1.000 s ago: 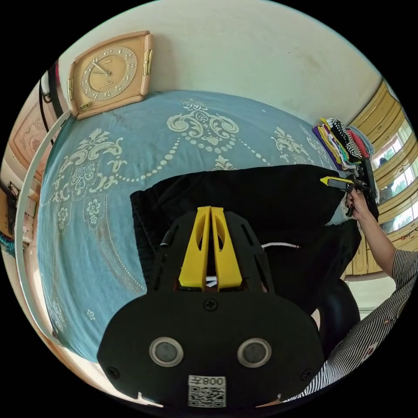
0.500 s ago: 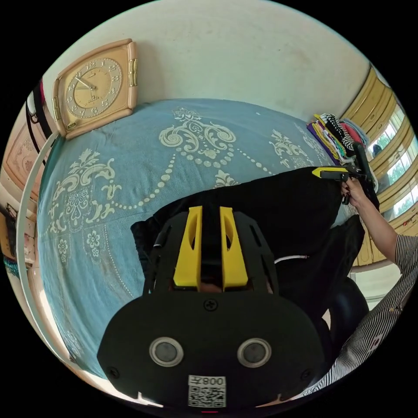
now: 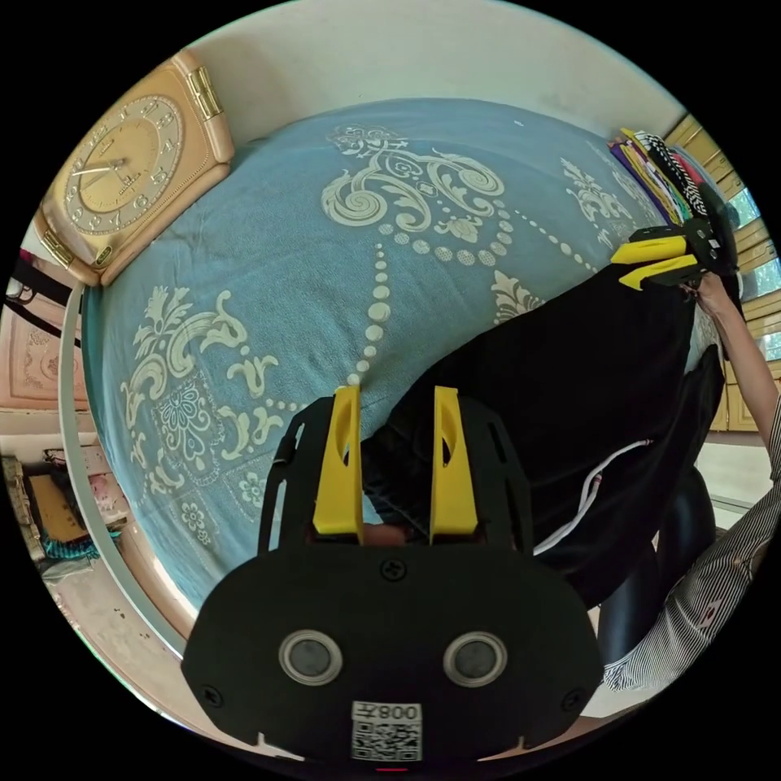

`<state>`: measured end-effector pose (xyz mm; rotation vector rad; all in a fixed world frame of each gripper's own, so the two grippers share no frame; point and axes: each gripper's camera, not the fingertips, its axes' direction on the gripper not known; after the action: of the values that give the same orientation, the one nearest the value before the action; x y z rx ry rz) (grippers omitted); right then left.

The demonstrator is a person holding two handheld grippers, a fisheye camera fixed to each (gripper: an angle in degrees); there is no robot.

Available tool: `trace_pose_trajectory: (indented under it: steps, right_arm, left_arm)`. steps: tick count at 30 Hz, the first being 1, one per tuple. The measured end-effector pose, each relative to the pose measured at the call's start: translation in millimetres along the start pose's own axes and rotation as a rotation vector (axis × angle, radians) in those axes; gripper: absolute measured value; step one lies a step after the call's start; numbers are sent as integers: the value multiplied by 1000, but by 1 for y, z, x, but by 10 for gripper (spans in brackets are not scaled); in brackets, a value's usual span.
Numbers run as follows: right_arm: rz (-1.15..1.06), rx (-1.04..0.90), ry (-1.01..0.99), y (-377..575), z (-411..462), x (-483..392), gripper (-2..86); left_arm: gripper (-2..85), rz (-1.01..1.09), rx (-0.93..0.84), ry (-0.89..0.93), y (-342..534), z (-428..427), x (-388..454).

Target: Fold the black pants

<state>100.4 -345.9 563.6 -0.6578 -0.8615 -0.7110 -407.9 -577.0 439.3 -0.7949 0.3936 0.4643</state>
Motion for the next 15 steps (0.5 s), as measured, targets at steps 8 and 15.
trace_pose_trajectory:
  steps: [8,15]
  right_arm:
    - [-20,-26,69,-12,17,-34,75]
    - [-6,-53,78,-14,25,-62,32]
  left_arm:
    - [78,13,20,3,16,-6,14]
    - [26,-1,40,16,41,-16,32]
